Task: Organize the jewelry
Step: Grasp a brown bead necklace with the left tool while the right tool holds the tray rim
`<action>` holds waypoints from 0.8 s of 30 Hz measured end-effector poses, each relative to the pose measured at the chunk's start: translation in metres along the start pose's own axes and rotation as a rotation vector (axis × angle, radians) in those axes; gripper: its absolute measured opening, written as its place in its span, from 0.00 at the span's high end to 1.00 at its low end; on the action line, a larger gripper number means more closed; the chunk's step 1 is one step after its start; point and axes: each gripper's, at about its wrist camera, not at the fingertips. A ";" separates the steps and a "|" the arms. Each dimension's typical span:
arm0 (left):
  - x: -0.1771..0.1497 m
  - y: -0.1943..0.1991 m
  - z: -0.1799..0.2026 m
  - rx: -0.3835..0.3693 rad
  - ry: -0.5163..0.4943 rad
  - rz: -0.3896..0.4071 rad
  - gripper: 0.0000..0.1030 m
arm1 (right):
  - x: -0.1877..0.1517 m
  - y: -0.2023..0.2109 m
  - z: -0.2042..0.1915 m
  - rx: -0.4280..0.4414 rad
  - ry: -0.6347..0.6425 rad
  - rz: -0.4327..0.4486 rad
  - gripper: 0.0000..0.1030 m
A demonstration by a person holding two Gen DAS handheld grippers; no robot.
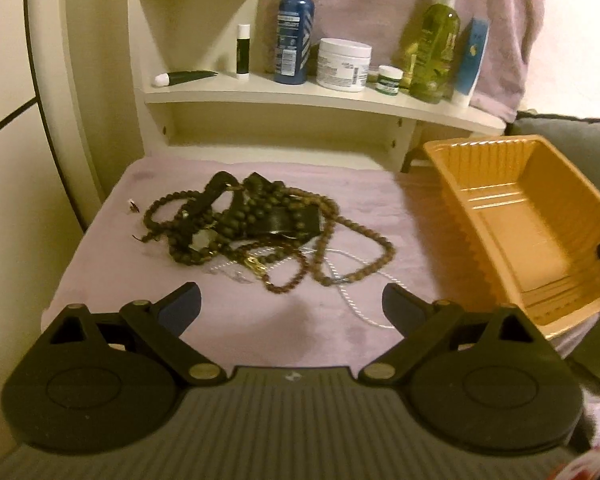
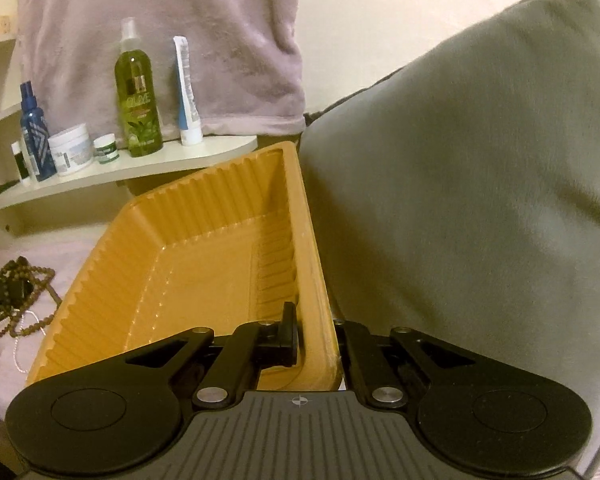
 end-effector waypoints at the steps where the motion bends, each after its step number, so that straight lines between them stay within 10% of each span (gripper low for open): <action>1: 0.001 -0.003 -0.002 -0.004 -0.001 0.005 0.11 | 0.000 0.002 -0.001 -0.009 0.000 -0.002 0.96; 8: 0.006 -0.019 -0.004 -0.028 -0.066 0.022 0.21 | 0.001 0.013 -0.009 -0.060 0.047 -0.009 0.96; 24: -0.006 -0.071 0.057 -0.152 -0.454 -0.062 0.78 | 0.009 0.015 -0.017 -0.083 0.090 -0.024 0.97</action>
Point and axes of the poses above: each gripper's, at about its wrist camera, not at the fingertips, and y roughly against the way its jaws point, z to its right, x to its top, and after that the axes turned 13 degrees about y, right-handed
